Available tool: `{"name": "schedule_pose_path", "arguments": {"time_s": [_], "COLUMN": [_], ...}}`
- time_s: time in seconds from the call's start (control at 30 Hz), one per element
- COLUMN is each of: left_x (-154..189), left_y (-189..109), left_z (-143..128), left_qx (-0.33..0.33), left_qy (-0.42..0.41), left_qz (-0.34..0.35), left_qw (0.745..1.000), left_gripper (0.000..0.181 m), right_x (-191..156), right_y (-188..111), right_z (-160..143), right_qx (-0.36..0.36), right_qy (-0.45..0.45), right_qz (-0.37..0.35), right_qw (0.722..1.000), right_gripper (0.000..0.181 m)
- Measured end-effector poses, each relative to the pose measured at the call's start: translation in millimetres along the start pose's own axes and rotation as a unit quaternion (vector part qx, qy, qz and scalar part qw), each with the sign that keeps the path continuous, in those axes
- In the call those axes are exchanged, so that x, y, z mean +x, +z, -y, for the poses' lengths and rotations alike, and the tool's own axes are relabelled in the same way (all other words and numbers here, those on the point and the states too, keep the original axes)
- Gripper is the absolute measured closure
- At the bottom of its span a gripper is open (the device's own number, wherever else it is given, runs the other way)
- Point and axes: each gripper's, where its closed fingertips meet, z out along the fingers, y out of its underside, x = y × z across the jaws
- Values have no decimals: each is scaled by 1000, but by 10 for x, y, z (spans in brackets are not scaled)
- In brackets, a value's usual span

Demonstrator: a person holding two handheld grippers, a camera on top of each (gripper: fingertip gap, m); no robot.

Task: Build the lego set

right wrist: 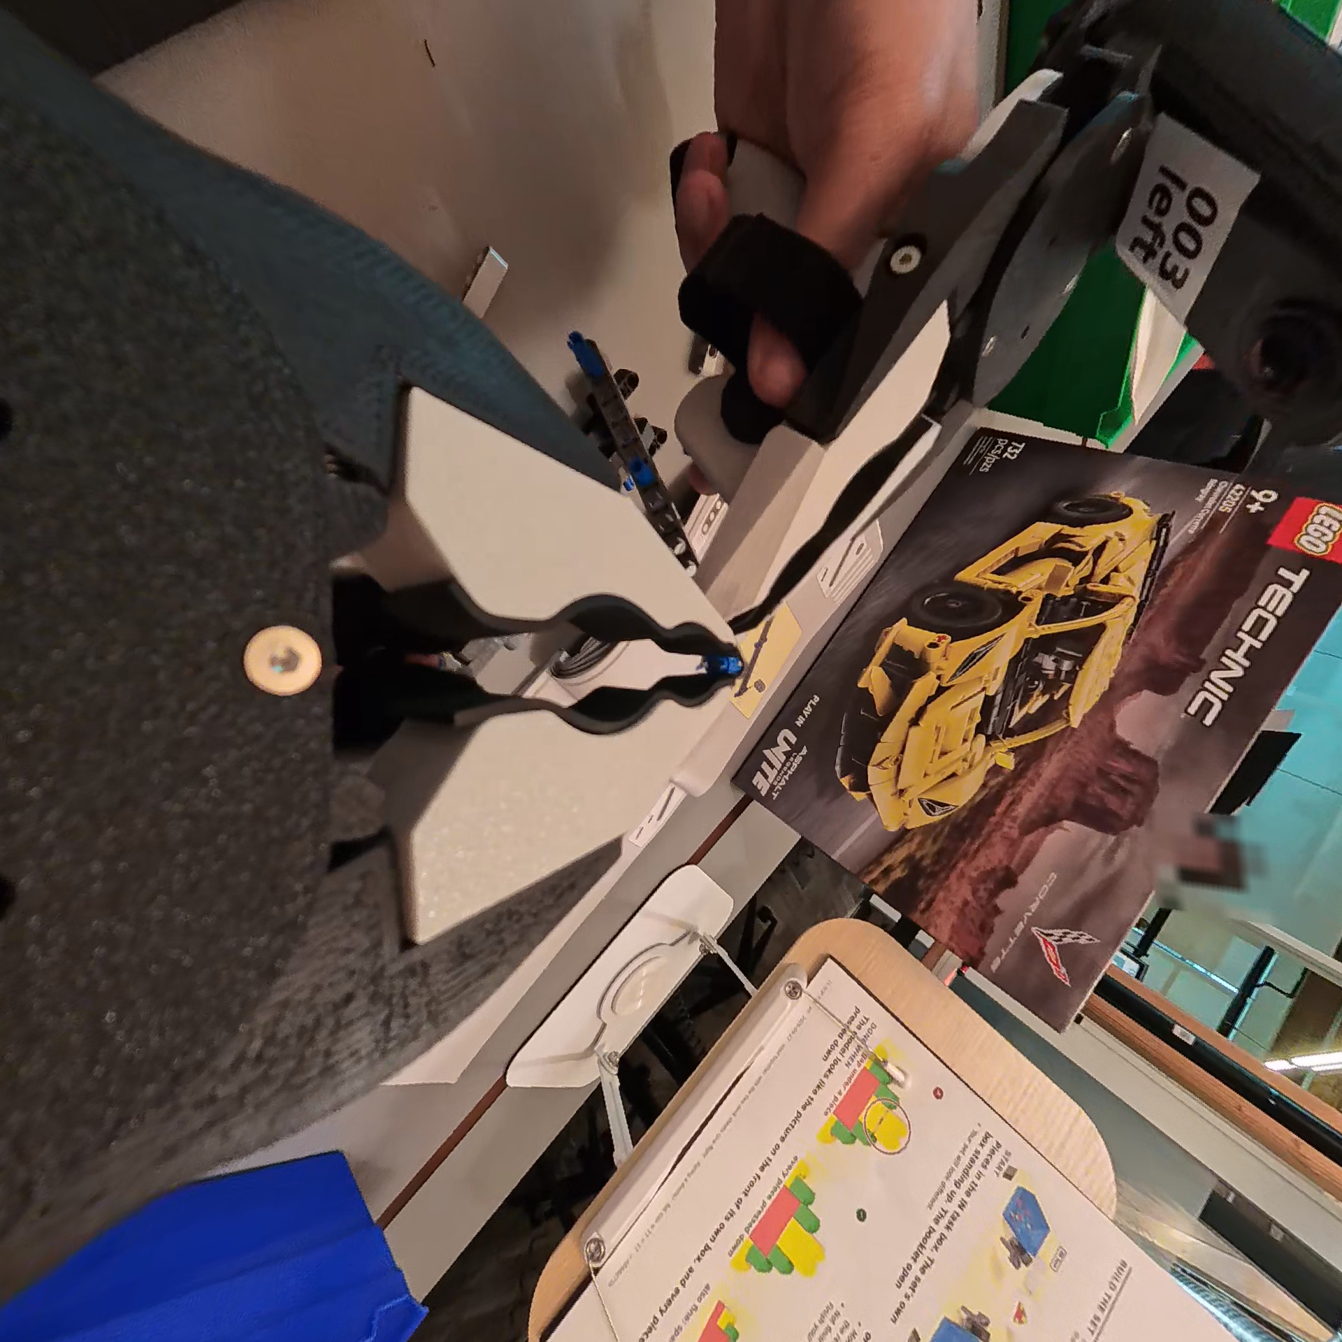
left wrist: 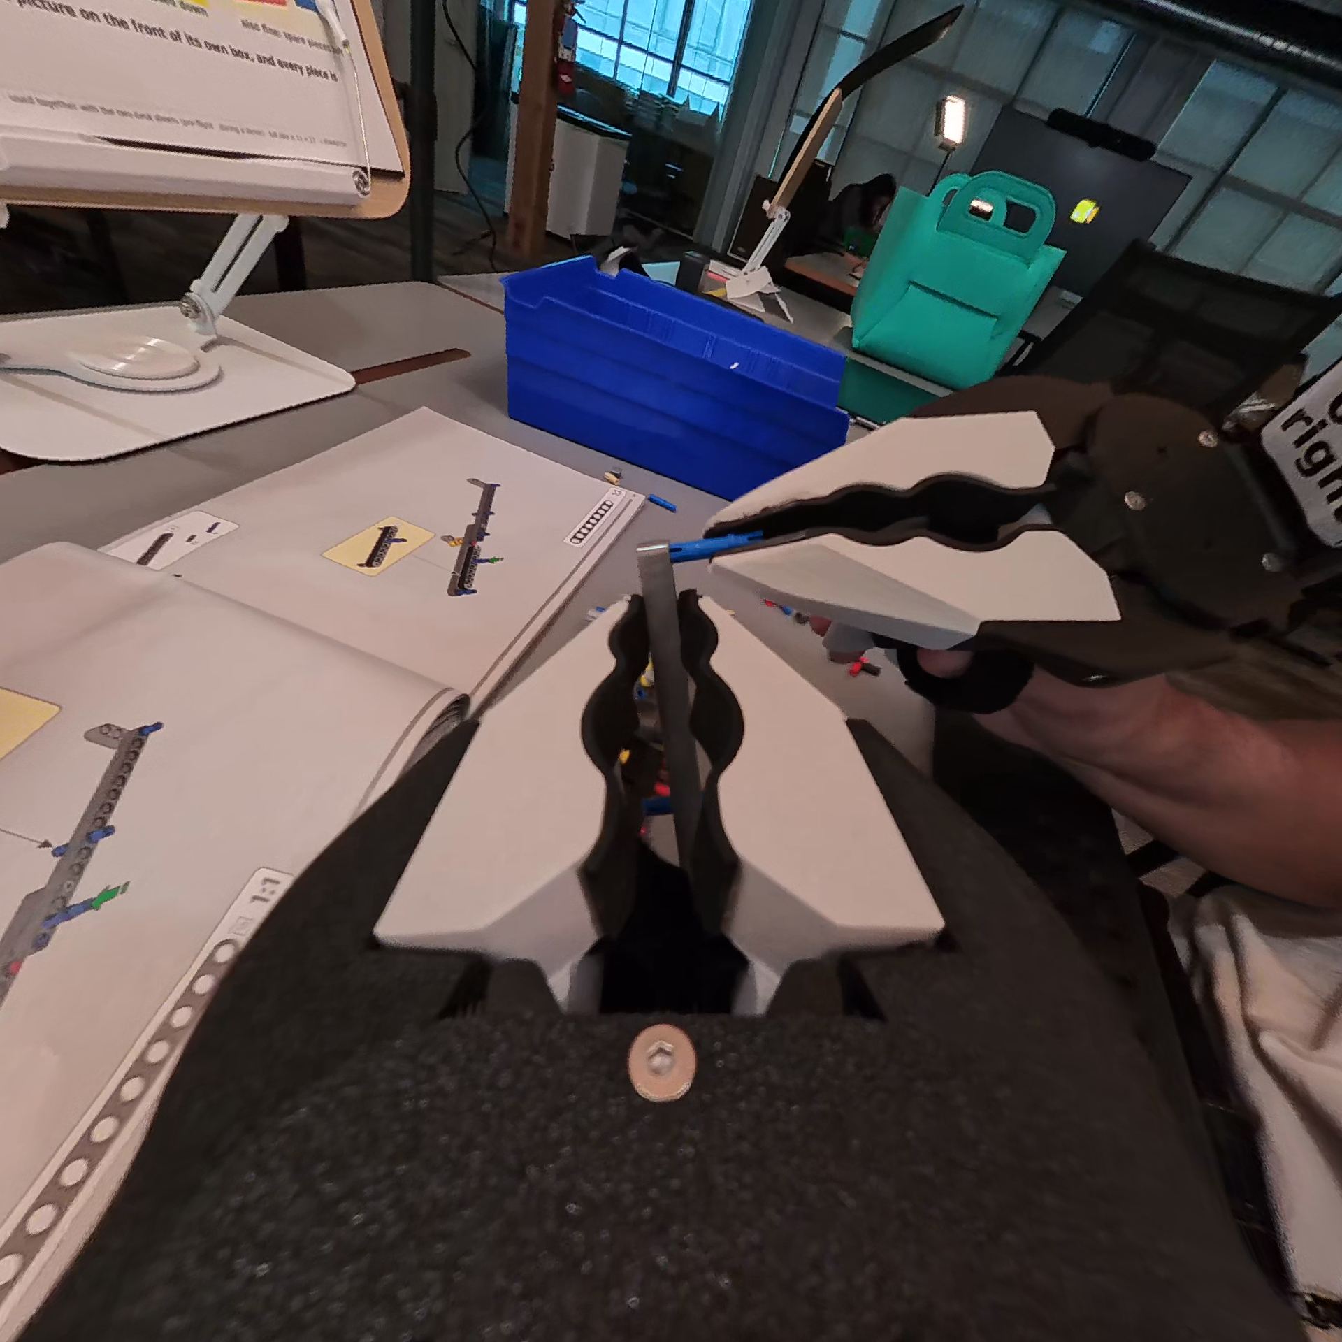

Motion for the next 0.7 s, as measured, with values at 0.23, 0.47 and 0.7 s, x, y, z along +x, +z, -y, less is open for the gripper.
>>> {"name": "schedule_pose_path", "arguments": {"time_s": [0.23,0.47,0.7], "left_x": [-40,-49,-59], "left_y": [-22,-14,-19], "left_z": [3,-6,-26], "left_qx": [-9,-15,-31], "left_qy": [98,173,222], "left_qz": [57,97,116], "left_qw": [994,980,968], "left_gripper": [173,173,172], "right_x": [-13,-10,-20], "right_y": [9,-4,-2], "right_z": [3,-13,-25], "right_qx": [13,31,27], "right_qy": [29,101,43], "right_qz": [9,17,2], "right_qw": [999,994,999], "right_gripper": [178,179,179]}}
